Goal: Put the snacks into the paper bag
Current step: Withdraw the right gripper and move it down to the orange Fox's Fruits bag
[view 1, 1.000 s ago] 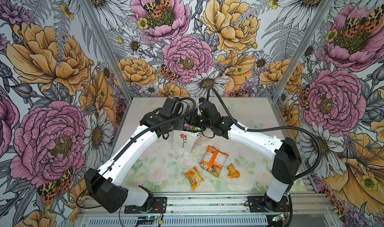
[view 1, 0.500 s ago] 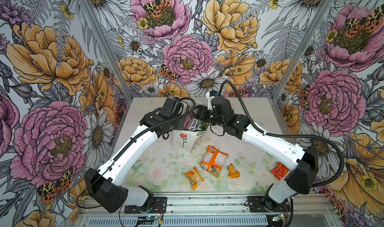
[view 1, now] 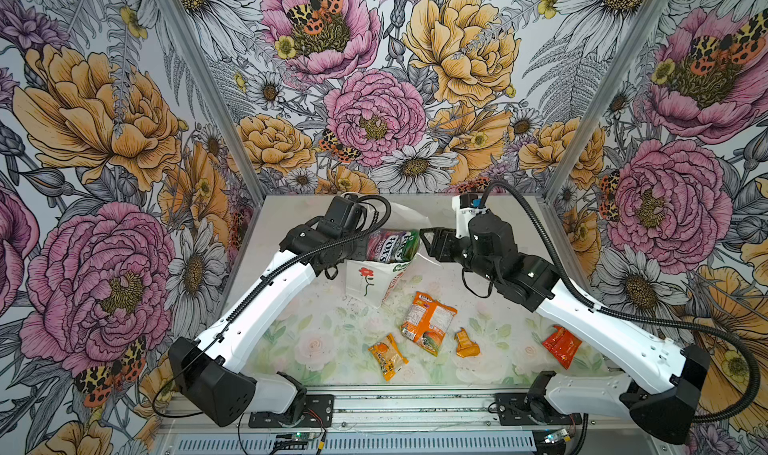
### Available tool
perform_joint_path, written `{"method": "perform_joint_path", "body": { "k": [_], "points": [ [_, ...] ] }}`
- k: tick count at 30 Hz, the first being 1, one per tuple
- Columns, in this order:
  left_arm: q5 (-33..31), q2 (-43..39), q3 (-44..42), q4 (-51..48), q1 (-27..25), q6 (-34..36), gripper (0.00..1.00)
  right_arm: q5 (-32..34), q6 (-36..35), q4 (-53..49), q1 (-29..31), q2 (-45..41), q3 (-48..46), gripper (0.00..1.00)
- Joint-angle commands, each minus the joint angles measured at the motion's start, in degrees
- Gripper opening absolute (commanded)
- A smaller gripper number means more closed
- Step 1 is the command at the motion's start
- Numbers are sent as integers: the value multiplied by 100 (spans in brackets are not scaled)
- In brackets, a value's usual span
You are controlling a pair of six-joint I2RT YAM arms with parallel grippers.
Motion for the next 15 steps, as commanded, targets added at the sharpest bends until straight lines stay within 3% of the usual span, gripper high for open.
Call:
{"method": "perform_joint_path", "body": {
  "k": [1, 8, 15],
  "points": [
    [-280, -142, 38, 392, -2, 82, 0, 272, -550, -294, -68, -317, -565, 62],
    [-349, -124, 34, 389, 74, 49, 0, 484, -914, -403, -149, -736, -1781, 66],
    [-481, -155, 21, 400, 133, 40, 0, -177, -844, 110, -82, -256, -2405, 74]
  ]
}}
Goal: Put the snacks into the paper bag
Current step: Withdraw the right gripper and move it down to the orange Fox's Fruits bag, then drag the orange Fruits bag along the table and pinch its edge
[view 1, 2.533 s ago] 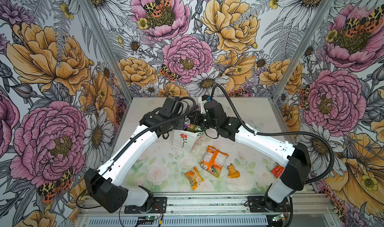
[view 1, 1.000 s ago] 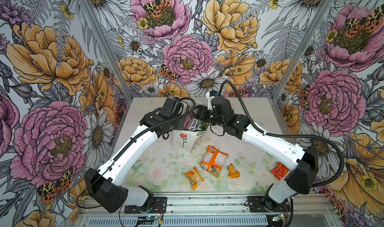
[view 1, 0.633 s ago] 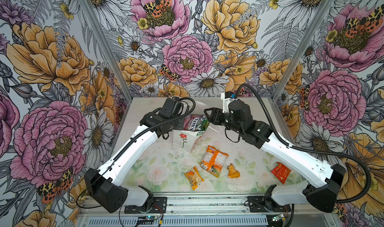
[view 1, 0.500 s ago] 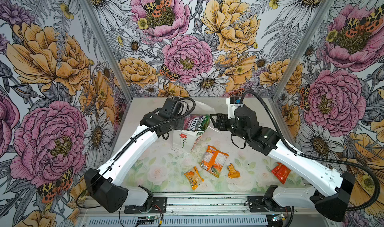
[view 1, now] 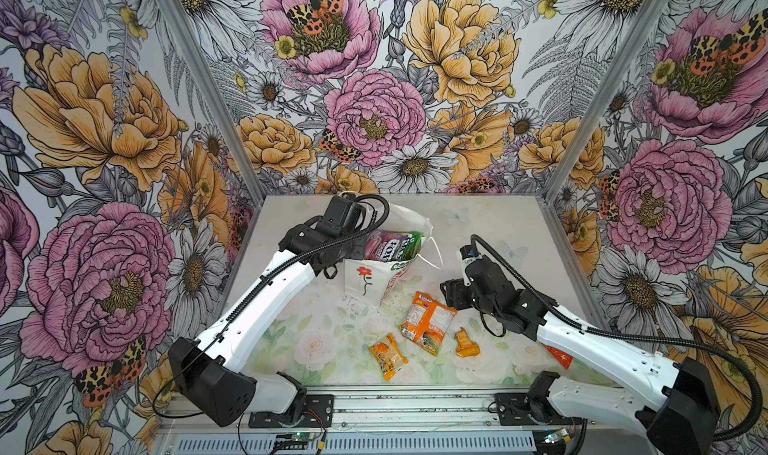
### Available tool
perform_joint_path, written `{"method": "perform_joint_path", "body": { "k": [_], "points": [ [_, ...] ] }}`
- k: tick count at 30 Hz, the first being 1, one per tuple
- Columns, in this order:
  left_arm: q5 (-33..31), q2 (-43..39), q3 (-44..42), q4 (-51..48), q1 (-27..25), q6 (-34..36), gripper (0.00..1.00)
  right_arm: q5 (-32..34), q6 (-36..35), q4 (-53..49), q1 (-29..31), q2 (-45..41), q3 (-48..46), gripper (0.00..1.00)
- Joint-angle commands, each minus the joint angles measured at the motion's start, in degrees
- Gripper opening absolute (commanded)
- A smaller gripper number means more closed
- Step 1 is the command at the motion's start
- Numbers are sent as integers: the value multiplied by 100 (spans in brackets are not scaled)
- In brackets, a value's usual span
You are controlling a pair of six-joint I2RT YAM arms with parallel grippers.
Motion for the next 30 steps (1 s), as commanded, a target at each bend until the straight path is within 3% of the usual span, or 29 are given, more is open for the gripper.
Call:
{"method": "perform_joint_path", "body": {
  "k": [1, 10, 22, 30],
  "points": [
    [-333, -153, 21, 401, 57, 46, 0, -291, 25, 458, 83, 242, -149, 74],
    [-378, -176, 23, 400, 83, 49, 0, -424, 194, 949, 601, 1311, -130, 77],
    [-357, -157, 20, 404, 89, 51, 0, -101, 221, 768, 854, 2250, 139, 77],
    [-360, -120, 14, 404, 90, 54, 0, 940, 467, -307, 573, 2821, 574, 79]
  ]
}}
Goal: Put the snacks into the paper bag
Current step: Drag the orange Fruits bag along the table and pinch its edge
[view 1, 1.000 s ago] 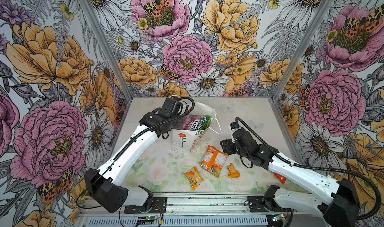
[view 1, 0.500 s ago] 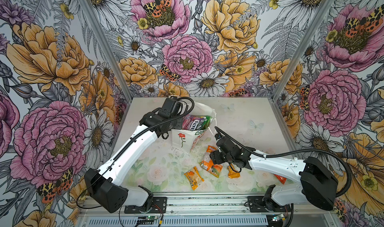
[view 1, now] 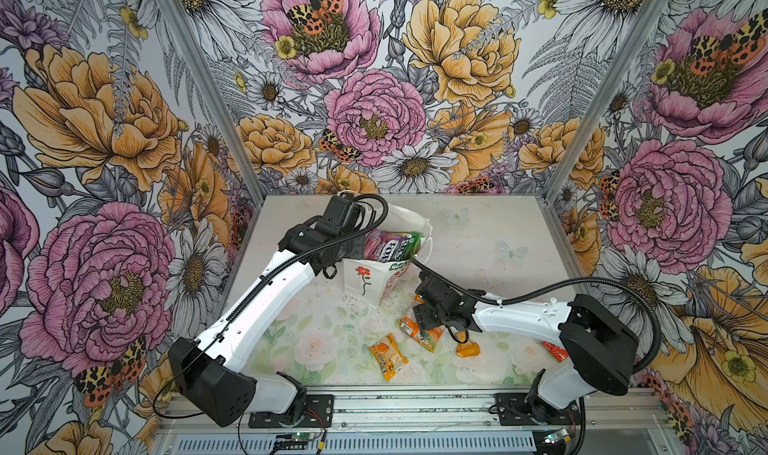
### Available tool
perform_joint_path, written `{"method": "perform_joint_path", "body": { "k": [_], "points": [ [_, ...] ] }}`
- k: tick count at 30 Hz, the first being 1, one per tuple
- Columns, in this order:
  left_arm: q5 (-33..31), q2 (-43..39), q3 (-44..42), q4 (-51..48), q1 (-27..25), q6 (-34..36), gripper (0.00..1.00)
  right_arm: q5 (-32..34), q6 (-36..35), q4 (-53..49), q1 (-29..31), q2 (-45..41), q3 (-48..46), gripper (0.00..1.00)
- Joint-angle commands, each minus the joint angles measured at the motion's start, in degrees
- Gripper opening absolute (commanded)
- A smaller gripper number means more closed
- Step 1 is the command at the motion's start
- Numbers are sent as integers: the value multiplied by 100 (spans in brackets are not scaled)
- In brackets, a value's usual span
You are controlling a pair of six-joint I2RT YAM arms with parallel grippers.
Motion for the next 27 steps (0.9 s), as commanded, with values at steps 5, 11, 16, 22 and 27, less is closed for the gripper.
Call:
{"method": "perform_joint_path", "body": {
  "k": [5, 11, 16, 22, 27],
  "points": [
    [-260, -124, 23, 402, 52, 62, 0, 458, 520, -693, -1048, -28, -157, 79],
    [-261, -133, 23, 403, 58, 67, 0, 155, 581, -693, -1609, -663, -303, 79],
    [-251, -130, 23, 401, 49, 64, 0, -202, 486, -775, -1664, -1480, -461, 76],
    [-238, -149, 26, 404, 49, 61, 0, 71, 655, -1595, -1069, -1987, -746, 76],
    [-245, -138, 28, 403, 60, 60, 0, -592, 1053, -1376, -843, -2313, -1174, 72]
  ]
}}
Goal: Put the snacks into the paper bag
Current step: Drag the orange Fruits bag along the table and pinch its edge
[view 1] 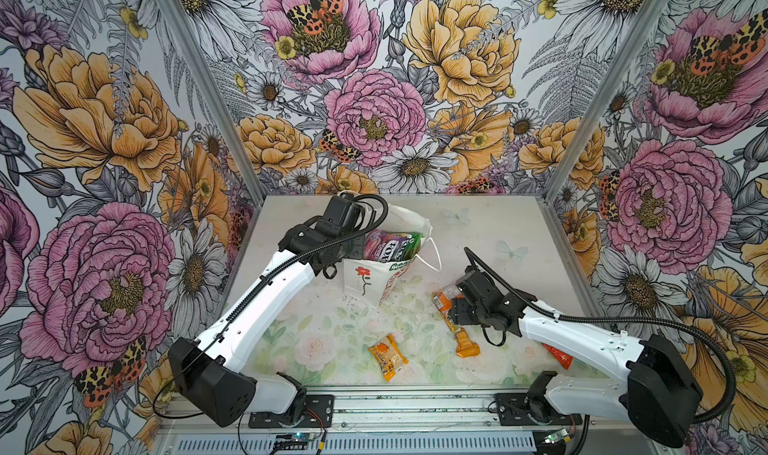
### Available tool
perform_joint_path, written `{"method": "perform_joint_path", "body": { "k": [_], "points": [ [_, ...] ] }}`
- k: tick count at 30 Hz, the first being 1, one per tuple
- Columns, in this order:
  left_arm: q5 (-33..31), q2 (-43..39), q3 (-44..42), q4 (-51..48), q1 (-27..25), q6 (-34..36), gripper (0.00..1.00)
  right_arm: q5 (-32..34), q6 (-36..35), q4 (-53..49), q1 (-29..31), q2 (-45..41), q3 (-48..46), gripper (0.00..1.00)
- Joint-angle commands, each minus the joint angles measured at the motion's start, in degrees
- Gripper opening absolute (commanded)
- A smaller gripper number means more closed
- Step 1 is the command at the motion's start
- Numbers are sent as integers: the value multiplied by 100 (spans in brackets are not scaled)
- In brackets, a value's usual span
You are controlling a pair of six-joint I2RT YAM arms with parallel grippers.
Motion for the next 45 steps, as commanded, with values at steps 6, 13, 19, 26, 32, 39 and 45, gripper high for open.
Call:
{"method": "perform_joint_path", "body": {
  "k": [6, 13, 19, 26, 32, 39, 45],
  "points": [
    [-232, -132, 32, 397, 60, 59, 0, -801, 609, 931, 378, 376, -312, 70],
    [-216, -125, 23, 397, 60, 51, 0, -803, 214, 1539, 354, 1568, 491, 67],
    [-216, -92, 23, 399, 32, 60, 0, -752, -260, 1533, 36, 2313, 1277, 65],
    [-260, -89, 14, 402, 27, 73, 0, -1010, -414, 1232, -405, 1732, 1180, 65],
    [-207, -72, 23, 396, 47, 65, 0, -688, -529, 899, -858, 297, 375, 67],
    [-203, -81, 23, 397, 69, 51, 0, -936, -458, 971, -2301, -46, -81, 68],
    [-221, -80, 23, 403, 69, 51, 0, -1555, -445, 1252, -2644, 704, 230, 69]
  ]
}}
